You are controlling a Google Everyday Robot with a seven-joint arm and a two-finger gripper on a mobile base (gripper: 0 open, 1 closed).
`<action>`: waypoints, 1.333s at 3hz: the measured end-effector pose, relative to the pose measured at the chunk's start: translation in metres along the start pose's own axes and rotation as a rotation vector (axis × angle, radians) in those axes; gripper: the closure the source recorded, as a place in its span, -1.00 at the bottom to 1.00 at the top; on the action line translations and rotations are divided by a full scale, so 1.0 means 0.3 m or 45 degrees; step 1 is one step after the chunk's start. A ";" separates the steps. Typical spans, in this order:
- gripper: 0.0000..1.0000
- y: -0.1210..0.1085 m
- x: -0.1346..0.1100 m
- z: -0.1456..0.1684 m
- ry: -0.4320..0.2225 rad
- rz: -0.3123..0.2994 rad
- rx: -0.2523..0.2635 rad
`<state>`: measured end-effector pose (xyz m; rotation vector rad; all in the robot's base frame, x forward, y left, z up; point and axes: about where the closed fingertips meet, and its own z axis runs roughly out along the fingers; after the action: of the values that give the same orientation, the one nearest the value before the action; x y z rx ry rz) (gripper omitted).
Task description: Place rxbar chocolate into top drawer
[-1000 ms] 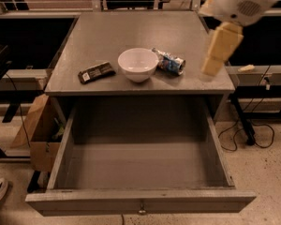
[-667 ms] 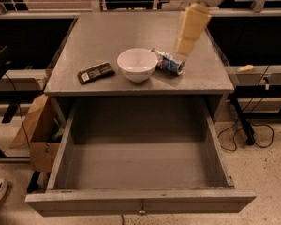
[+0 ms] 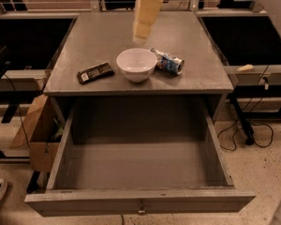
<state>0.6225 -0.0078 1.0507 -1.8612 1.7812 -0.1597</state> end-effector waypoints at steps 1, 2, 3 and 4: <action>-1.00 0.101 -0.131 0.294 0.036 0.051 -0.105; -1.00 0.101 -0.131 0.294 0.036 0.051 -0.105; -1.00 0.089 -0.161 0.350 -0.002 0.031 -0.103; -1.00 0.066 -0.242 0.526 -0.073 0.061 -0.118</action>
Offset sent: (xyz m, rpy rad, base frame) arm 0.0111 0.0911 -0.1101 -0.0272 0.1349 -0.0328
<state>0.6676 0.1101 0.9297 -1.8658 1.8201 -0.0064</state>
